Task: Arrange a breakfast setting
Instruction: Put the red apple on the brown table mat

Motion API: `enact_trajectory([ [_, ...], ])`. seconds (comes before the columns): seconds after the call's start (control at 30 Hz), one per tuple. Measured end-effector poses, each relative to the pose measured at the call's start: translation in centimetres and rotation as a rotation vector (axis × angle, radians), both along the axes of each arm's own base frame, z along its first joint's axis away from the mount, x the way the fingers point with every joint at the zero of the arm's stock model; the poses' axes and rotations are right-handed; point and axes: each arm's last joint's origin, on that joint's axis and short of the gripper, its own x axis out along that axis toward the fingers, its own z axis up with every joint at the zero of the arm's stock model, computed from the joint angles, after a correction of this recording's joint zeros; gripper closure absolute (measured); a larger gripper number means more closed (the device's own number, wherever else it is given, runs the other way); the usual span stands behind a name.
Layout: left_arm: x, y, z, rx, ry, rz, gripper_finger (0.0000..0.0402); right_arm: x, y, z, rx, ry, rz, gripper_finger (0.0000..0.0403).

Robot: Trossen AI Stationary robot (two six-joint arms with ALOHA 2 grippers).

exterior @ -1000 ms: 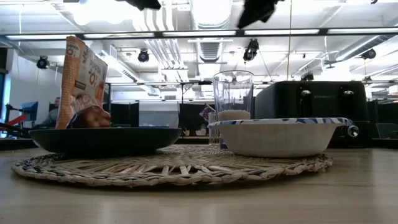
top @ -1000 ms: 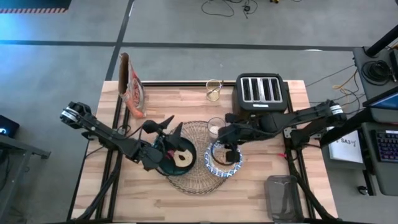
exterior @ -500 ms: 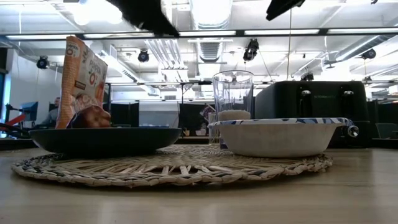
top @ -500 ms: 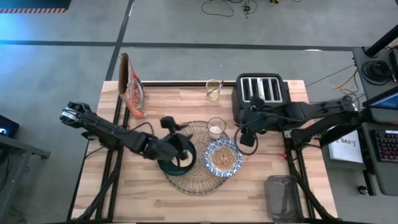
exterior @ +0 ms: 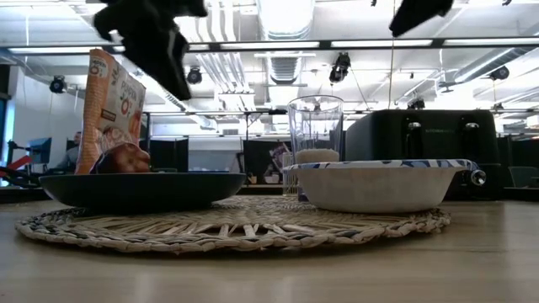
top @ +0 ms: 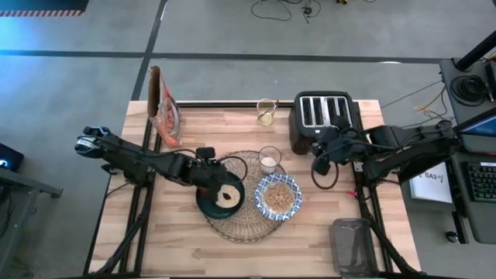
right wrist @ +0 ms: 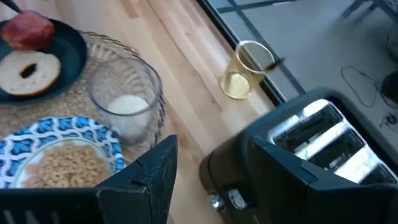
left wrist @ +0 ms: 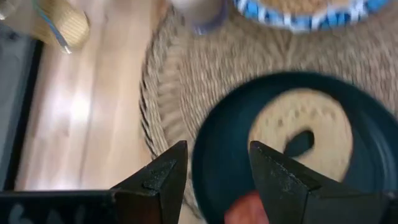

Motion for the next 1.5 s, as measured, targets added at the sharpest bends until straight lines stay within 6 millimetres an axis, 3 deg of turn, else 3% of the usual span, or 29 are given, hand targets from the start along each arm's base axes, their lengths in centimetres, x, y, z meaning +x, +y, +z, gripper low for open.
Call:
enact_trajectory([
  [0.2,-1.3,0.0,-0.6,-0.084,0.148,-0.008,0.0244,-1.7,-0.3,-2.3,0.039,0.002,-0.063,0.0218],
  [0.43,-1.7,-0.6,-0.7,-0.101,0.184,-0.024,0.0244,-4.0,-0.8,-6.4,0.099,-0.016,-0.144,0.0219],
  [1.0,-2.9,-3.0,-0.9,-0.239,0.228,0.013,0.0244,-6.3,-1.2,-15.5,0.189,-0.155,-0.195,0.0220],
  [1.23,-3.1,-3.5,-0.9,-0.239,0.228,0.004,0.0244,-6.6,-1.3,-17.1,0.212,-0.142,-0.246,0.0220],
  [1.5,-3.2,-3.5,-0.9,-0.228,0.239,-0.001,0.0244,-6.5,-1.2,-16.9,0.225,-0.151,-0.264,0.0220],
])
